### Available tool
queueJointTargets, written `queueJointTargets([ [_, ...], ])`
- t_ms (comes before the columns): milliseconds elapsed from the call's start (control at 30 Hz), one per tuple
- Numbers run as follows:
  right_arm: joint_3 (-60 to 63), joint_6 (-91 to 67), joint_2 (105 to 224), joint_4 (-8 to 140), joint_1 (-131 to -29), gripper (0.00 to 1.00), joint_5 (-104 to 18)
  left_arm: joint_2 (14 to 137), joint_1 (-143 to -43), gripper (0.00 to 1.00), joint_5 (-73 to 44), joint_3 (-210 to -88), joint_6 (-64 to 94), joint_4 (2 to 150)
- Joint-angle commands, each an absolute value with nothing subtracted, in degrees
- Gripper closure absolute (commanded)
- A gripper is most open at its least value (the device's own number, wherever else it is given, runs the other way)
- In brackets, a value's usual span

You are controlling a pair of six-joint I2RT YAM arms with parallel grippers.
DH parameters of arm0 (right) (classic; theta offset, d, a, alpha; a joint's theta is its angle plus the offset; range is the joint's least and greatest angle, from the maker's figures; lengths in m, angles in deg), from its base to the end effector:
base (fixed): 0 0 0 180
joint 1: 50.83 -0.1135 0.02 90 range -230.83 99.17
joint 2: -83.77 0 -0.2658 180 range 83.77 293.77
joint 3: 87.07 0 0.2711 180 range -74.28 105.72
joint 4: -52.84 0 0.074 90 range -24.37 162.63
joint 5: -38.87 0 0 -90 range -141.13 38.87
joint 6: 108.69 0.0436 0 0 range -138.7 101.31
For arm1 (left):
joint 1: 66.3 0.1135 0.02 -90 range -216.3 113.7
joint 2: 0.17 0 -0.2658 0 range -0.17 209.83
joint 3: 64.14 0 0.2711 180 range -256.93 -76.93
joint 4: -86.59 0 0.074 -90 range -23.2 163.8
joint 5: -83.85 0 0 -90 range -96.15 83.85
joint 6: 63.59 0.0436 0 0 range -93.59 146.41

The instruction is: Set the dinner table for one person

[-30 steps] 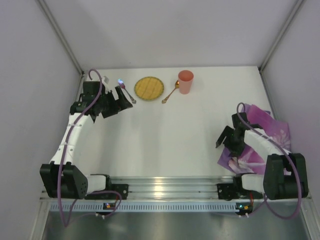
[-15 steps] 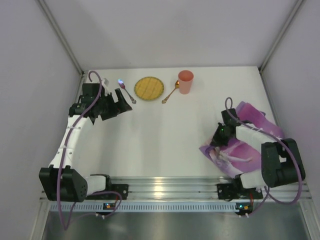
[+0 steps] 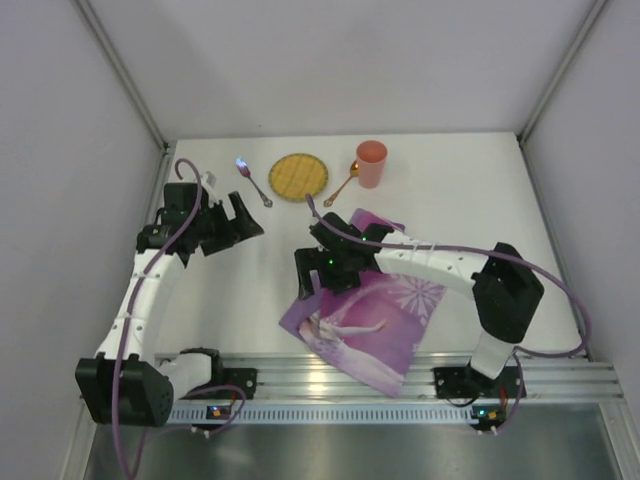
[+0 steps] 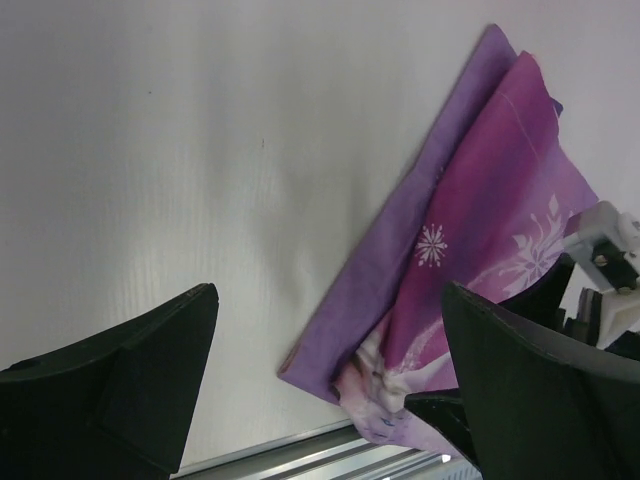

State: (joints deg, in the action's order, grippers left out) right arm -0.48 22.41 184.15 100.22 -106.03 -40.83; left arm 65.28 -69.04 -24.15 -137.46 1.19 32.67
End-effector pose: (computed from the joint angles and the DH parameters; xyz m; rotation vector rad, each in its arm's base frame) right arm 0.2148 0.3227 0.2079 -0.4154 2.8207 0.7171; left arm 0.2573 -0.0258 0.3093 -0.3178 2.3870 -0.6036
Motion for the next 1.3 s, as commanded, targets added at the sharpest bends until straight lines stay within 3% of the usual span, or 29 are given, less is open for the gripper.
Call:
queueJointTargets([
  [0, 2.01, 20.77, 177.75, 106.40, -104.10, 0.00, -46.64, 63.38, -69.90, 0.02, -26.53, -135.47, 0.56, 34.24],
  [167, -9.20, 23.48, 160.27, 111.85, -96.31, 0.00, -52.70, 65.04, -78.39, 0.02, -26.81, -130.91, 1.62, 36.26],
  [400, -27.25, 21.30, 139.69, 114.49, -78.03, 0.00, -48.77, 73.03, -94.67, 0.02, -17.67, -128.08, -2.24, 41.27],
  [667, -33.15, 23.40, 131.68, 117.74, -75.18, 0.00, -49.98, 85.07, -95.04, 0.02, -12.03, -131.41, -2.78, 42.59],
  [967, -36.23, 22.97, 133.07, 116.61, -73.95, 0.00, -52.80, 96.24, -95.74, 0.23, -18.63, -134.49, -0.93, 49.01],
  [1267, -41.23, 23.75, 144.67, 102.47, -73.60, 0.00, -49.55, 103.10, -97.32, 0.50, -21.88, -137.49, 1.27, 49.71],
])
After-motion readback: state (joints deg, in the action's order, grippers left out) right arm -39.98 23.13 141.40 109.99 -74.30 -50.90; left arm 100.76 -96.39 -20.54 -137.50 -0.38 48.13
